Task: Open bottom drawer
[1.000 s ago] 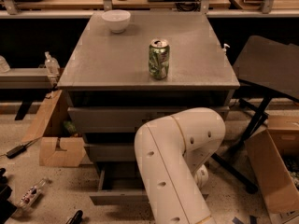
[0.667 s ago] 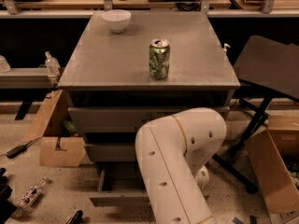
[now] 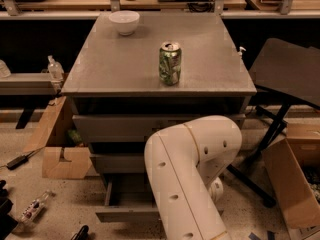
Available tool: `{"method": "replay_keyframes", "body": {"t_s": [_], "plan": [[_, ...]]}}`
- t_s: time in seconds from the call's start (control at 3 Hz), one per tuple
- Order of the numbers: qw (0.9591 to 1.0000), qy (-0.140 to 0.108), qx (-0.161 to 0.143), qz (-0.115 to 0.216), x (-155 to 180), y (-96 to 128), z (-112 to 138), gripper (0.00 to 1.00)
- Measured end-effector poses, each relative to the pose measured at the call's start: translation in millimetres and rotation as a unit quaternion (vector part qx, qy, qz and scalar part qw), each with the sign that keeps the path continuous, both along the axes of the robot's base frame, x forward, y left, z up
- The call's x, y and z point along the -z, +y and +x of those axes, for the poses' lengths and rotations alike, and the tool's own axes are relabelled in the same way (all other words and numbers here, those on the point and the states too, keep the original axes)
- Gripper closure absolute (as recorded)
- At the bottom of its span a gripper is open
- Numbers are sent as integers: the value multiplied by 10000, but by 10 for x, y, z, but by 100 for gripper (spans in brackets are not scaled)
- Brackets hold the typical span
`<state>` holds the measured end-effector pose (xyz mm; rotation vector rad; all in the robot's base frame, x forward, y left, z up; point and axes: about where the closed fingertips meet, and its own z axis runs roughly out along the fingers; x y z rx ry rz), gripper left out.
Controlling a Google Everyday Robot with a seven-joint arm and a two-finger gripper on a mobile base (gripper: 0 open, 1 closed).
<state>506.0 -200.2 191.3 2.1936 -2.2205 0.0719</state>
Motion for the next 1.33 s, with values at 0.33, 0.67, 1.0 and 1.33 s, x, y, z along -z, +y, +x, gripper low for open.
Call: {"method": "replay_keyframes", "body": {"t_s": [0.33,0.67,1.0,1.33], "plan": [[10000,0,0,0,0,0,0,100],[10000,1,0,0,0,0,-1,100],[10000,1,0,0,0,0,-1,100],[10000,1,0,0,0,0,-1,86]]}}
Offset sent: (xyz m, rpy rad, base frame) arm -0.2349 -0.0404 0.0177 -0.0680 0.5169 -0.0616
